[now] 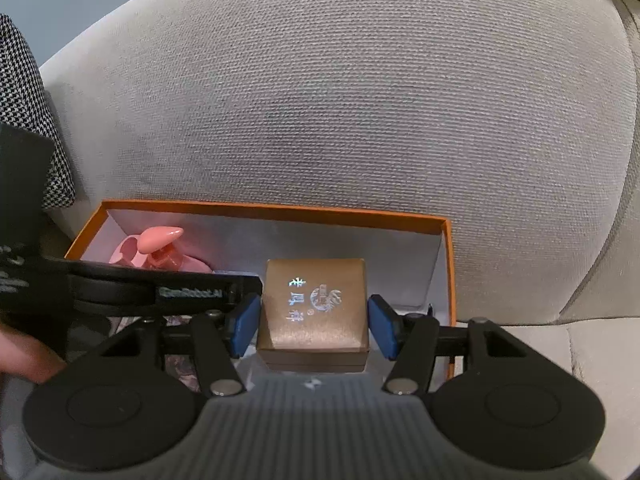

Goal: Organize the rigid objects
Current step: 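Lower both boxes into the orange box and open both grippers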

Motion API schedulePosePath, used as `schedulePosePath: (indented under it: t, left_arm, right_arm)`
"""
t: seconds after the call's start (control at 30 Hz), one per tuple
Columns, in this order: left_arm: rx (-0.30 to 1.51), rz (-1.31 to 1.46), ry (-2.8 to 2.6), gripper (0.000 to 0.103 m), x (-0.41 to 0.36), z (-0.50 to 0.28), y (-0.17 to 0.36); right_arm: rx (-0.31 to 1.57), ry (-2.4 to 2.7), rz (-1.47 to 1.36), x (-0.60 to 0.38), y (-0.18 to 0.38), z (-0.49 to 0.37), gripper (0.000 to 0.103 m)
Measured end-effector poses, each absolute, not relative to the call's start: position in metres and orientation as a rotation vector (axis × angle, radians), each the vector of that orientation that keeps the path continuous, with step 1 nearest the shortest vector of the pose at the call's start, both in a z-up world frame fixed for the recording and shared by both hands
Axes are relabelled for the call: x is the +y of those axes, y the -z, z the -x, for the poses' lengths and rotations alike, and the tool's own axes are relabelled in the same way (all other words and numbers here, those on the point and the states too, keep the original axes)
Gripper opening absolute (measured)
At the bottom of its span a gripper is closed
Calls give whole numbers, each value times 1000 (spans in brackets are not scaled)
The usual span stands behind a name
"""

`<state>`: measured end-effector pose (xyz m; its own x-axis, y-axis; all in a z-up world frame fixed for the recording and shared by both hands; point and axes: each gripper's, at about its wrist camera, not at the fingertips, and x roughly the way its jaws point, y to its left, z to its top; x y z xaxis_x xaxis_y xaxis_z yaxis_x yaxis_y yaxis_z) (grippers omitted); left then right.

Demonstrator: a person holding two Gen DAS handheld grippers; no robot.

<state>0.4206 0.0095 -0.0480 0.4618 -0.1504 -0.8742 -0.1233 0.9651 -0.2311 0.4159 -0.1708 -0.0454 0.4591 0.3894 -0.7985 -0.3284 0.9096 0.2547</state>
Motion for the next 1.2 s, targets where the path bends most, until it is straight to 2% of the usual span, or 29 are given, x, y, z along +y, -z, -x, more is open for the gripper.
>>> schedulePosePath:
  t: [0.27, 0.47, 0.6, 0.67, 1.03, 1.2]
  left_arm:
    - [1120, 337, 49, 67, 43, -397, 27]
    - [1166, 248, 91, 63, 64, -385, 19]
    - [1202, 196, 112, 63, 58, -380, 23]
    - [1211, 194, 129, 59, 57, -376, 27]
    - [1213, 148, 174, 59, 44, -372, 34]
    - [1211, 146, 174, 58, 39, -373, 39]
  right_arm:
    - [998, -456, 28, -138, 51, -409, 60]
    - [1077, -347, 20, -124, 66, -423, 60]
    - [1123, -320, -39, -119, 74, -436, 60]
    - [1125, -335, -50, -113, 77, -439, 60]
    - [1139, -410, -21, -99, 82, -436, 61]
    - [1125, -482, 62, -105, 72, -430, 65]
